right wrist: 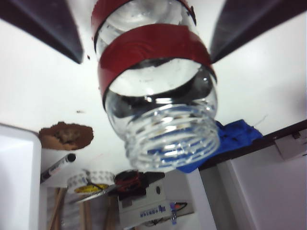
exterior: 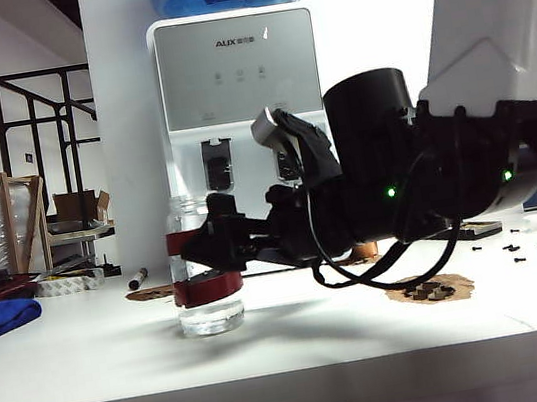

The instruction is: Pick up the water bottle with two loops of red belts, then reach the front water dispenser and gently press the gray-black baffle horizontally to get a little water.

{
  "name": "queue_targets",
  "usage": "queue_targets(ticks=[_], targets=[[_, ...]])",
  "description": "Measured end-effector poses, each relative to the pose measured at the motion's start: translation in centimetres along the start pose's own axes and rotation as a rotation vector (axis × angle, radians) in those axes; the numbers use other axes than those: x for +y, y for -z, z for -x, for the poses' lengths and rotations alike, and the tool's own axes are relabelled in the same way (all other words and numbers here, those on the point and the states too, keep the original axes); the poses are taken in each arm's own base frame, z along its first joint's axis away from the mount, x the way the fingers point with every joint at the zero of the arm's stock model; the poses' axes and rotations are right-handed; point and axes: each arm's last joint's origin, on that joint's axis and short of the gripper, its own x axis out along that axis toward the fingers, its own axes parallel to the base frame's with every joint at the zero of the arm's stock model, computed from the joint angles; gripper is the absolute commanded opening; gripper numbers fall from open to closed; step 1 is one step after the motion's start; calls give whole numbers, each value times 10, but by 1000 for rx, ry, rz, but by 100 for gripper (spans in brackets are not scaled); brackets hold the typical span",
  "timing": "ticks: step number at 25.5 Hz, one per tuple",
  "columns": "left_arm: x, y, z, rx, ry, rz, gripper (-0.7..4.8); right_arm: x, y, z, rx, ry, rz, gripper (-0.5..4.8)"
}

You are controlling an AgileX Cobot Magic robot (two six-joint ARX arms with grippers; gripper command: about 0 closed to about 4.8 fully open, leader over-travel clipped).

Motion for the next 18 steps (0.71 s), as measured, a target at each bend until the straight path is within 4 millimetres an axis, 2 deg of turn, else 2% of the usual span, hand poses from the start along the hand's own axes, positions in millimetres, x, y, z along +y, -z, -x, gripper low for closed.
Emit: queue_targets(ticks=[7,14,18], targets=[[0,0,0,0,0,-1,-4,-2,4,-5,36,4,-15,479],[0,2,0,15,3,7,-4,-1,-5,-18,49,-6,-19,479],[0,2,0,19,4,9,-4,0,-3,-18,68,-4,-25,479]])
